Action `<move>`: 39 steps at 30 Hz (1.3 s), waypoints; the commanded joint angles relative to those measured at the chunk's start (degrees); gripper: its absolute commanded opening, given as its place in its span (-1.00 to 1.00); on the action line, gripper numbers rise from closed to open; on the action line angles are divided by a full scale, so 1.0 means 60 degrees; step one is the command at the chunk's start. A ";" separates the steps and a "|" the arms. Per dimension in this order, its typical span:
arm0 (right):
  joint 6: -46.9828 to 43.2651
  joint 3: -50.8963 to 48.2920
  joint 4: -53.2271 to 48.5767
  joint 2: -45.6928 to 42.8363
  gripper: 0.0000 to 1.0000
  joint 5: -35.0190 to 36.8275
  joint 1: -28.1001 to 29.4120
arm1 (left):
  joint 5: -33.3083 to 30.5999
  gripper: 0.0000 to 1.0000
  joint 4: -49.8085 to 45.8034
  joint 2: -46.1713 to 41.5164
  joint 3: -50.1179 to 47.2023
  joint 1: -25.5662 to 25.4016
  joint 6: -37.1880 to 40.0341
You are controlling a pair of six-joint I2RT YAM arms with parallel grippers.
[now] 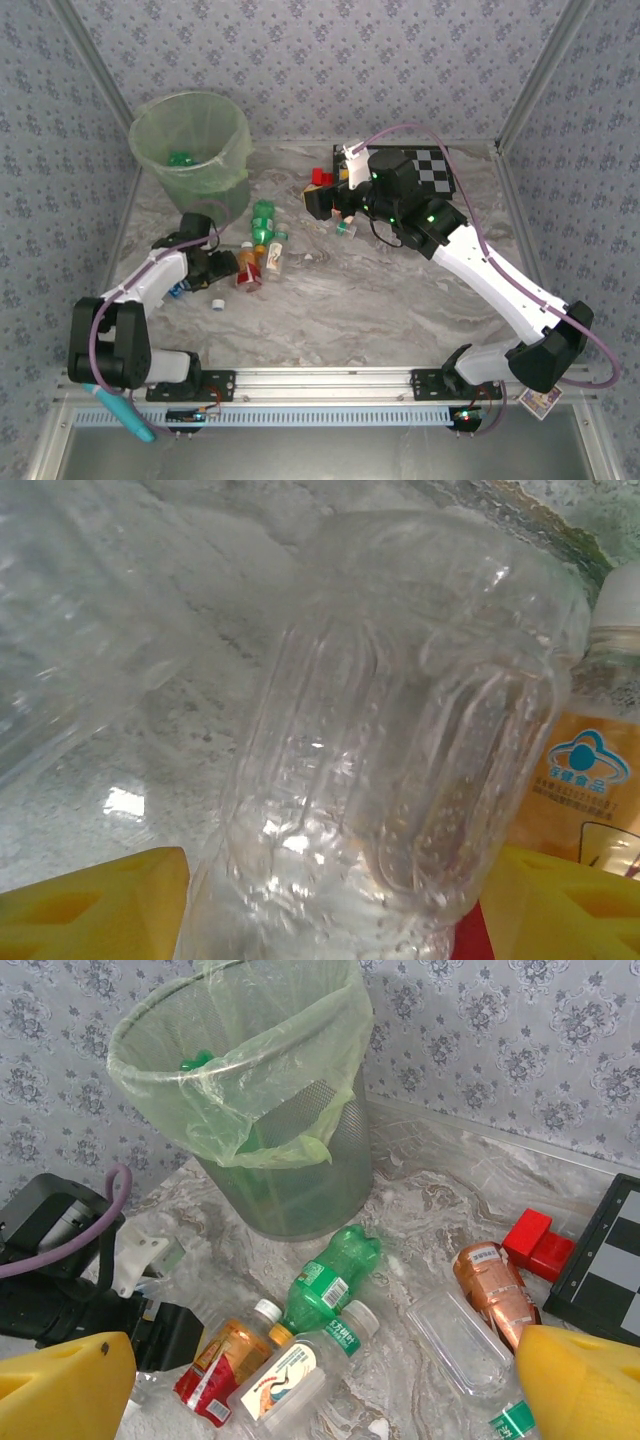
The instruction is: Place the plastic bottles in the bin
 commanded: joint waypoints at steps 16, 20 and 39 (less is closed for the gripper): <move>0.0231 -0.0063 -0.0220 -0.0267 0.99 0.0078 0.0087 | -0.0222 0.17 -0.0335 0.0216 0.0512 -0.0417 0.0135; 0.0284 -0.0094 -0.0161 -0.0256 0.99 -0.0095 0.0115 | -0.0215 0.10 -0.0630 -0.0377 0.0550 -0.0422 0.0114; 0.0094 0.0642 -0.0739 0.0612 0.99 -0.1565 0.0806 | 0.0028 0.10 -0.1815 -0.3438 0.1342 -0.0477 -0.0233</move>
